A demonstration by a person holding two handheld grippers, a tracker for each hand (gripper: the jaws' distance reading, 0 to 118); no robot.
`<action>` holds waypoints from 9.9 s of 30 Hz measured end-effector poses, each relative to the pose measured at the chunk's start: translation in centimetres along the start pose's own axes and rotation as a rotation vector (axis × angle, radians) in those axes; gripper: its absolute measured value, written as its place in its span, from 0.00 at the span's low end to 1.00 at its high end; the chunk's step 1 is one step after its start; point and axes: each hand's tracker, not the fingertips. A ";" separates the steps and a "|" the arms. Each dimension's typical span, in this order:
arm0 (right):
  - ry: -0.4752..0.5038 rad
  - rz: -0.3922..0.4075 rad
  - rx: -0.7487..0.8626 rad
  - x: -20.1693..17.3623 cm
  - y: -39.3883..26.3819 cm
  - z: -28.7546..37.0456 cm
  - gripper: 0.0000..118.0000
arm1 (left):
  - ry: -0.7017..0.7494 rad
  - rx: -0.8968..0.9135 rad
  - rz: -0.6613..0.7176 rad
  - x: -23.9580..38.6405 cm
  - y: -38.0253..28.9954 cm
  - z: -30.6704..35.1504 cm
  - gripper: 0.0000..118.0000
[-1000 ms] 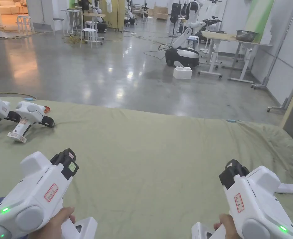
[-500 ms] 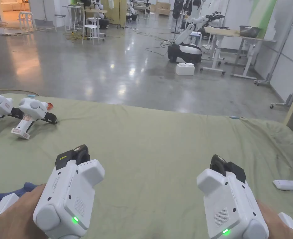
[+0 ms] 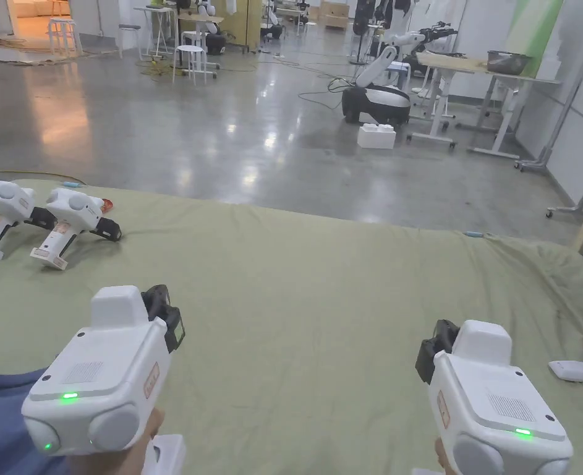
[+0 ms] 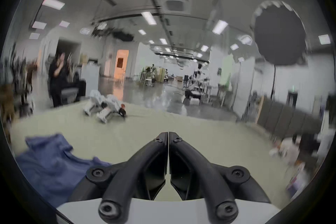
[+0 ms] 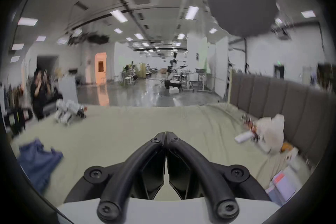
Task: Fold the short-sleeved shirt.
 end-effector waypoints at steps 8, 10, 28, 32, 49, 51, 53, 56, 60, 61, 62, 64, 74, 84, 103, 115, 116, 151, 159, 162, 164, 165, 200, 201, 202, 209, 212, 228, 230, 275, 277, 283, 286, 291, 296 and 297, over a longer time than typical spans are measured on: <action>-0.011 0.021 -0.003 -0.7 -0.5 0.3 0.00 | -0.013 -0.012 -0.047 -1.7 0.8 1.4 0.02; -0.001 0.035 -0.001 -1.0 -0.5 0.3 0.00 | 0.005 -0.041 -0.076 -3.1 1.1 1.9 0.02; 0.211 0.251 -0.127 -7.0 -3.4 -1.6 0.00 | 0.305 -0.558 -0.082 -28.5 1.7 6.6 0.11; 0.240 0.281 -0.164 -8.6 -4.5 -1.6 0.00 | 0.312 -0.680 -0.028 -30.4 -1.0 4.5 0.81; 0.273 0.345 -0.222 -11.1 -6.6 -1.5 0.00 | 0.374 -0.781 -0.193 -27.6 -6.0 1.5 0.00; 0.278 0.344 -0.229 -11.4 -6.8 -1.5 0.00 | 0.372 -0.752 -0.114 -28.1 -5.7 1.9 0.00; 0.285 0.344 -0.229 -11.5 -6.9 -1.5 0.00 | 0.357 -0.695 -0.069 -29.0 -5.4 2.6 0.00; 0.292 0.349 -0.222 -11.7 -6.9 -1.3 0.00 | 0.330 -0.587 -0.126 -28.6 -4.2 4.2 0.00; 0.294 0.343 -0.216 -11.6 -6.8 -1.4 0.00 | 0.324 -0.484 -0.076 -28.5 -1.2 5.4 0.00; 0.295 0.341 -0.215 -11.6 -6.7 -1.4 0.00 | 0.317 -0.462 -0.053 -28.5 -0.5 5.4 0.00; 0.296 0.339 -0.214 -11.6 -6.6 -1.3 0.00 | 0.314 -0.431 -0.053 -28.3 0.5 5.7 0.00; 0.297 0.336 -0.207 -11.5 -6.4 -1.2 0.00 | 0.312 -0.378 -0.088 -27.7 2.4 6.3 0.00; 0.284 0.287 -0.156 -10.1 -4.6 -0.6 0.00 | 0.144 -0.099 -0.167 -22.4 13.2 6.2 0.00; 0.250 0.215 -0.075 -6.5 -1.9 1.5 0.00 | -0.186 -0.013 -0.267 -9.1 16.9 3.2 0.00; -0.023 0.131 -0.054 7.9 -1.8 5.9 0.00 | -0.632 -0.487 -0.252 18.8 -6.5 -0.2 0.00; -0.034 0.117 -0.101 8.4 -2.9 5.5 0.00 | -0.524 -0.447 -0.209 14.0 -9.5 0.9 0.71; -0.025 0.116 -0.097 7.9 -2.8 5.3 0.00 | -0.496 -0.414 -0.205 13.3 -8.5 1.2 0.71; 0.052 0.137 -0.034 0.5 -2.9 1.7 0.00 | -0.015 -0.673 -0.108 -6.4 -7.4 -13.0 0.04; -0.009 0.164 -0.095 3.1 -3.9 0.7 0.00 | 0.030 -0.852 -0.060 -6.1 -11.2 -20.1 0.60; -0.028 0.163 -0.118 4.0 -4.4 0.4 0.00 | 0.059 -0.876 -0.081 -5.1 -12.6 -20.4 0.58; -0.039 0.163 -0.135 4.6 -4.9 0.2 0.00 | 0.066 -0.896 -0.146 -4.1 -13.3 -20.8 0.50; -0.045 0.162 -0.145 4.9 -5.1 0.1 0.00 | 0.079 -0.874 -0.203 -3.4 -13.4 -20.7 0.44; -0.026 0.264 -0.379 9.1 -5.3 -3.1 0.05 | -0.047 -0.460 -0.204 -2.2 0.9 -3.3 0.01; -0.035 0.269 -0.350 9.2 -4.0 -2.8 0.05 | -0.052 -0.441 -0.202 -2.4 1.9 -3.5 0.01; -0.038 0.267 -0.315 9.4 -2.6 -2.5 0.05 | -0.053 -0.416 -0.198 -2.5 3.4 -3.4 0.01; -0.097 0.206 -0.157 11.4 5.8 -1.6 0.05 | -0.010 -0.243 -0.216 -4.4 12.3 -3.4 0.01; -0.094 0.181 -0.128 12.2 9.0 -2.3 0.05 | 0.015 -0.207 -0.187 -5.7 15.7 -4.0 0.01; -0.110 0.194 0.003 9.1 21.7 -9.7 0.05 | 0.072 -0.151 -0.157 -5.3 24.0 -12.0 0.01; -0.103 0.182 0.017 8.8 23.5 -10.5 0.05 | 0.079 -0.133 -0.162 -4.8 24.9 -12.8 0.01; -0.162 0.266 -0.414 13.1 -10.1 4.8 0.17 | 0.240 -0.573 -0.160 -14.3 -6.4 6.1 0.29; -0.178 0.271 -0.375 12.7 -9.5 5.4 0.57 | 0.255 -0.560 -0.170 -14.9 -6.4 6.1 0.51; -0.083 0.192 -0.232 9.2 -7.0 6.0 0.63 | 0.227 -0.457 -0.285 -11.3 -4.4 6.0 0.59; -0.033 0.156 -0.163 6.3 -5.6 5.9 0.63 | 0.182 -0.399 -0.307 -8.0 -3.4 6.0 0.59; 0.028 0.126 -0.055 1.3 -3.9 5.6 0.61 | 0.050 -0.286 -0.330 -1.7 -1.8 5.5 0.48; 0.040 0.112 0.016 -2.0 -3.4 5.4 0.17 | 0.015 -0.146 -0.372 1.7 -2.7 5.2 0.20; 0.039 0.098 0.033 -2.4 -3.3 5.5 0.11 | 0.008 -0.127 -0.371 2.2 -3.3 5.4 0.16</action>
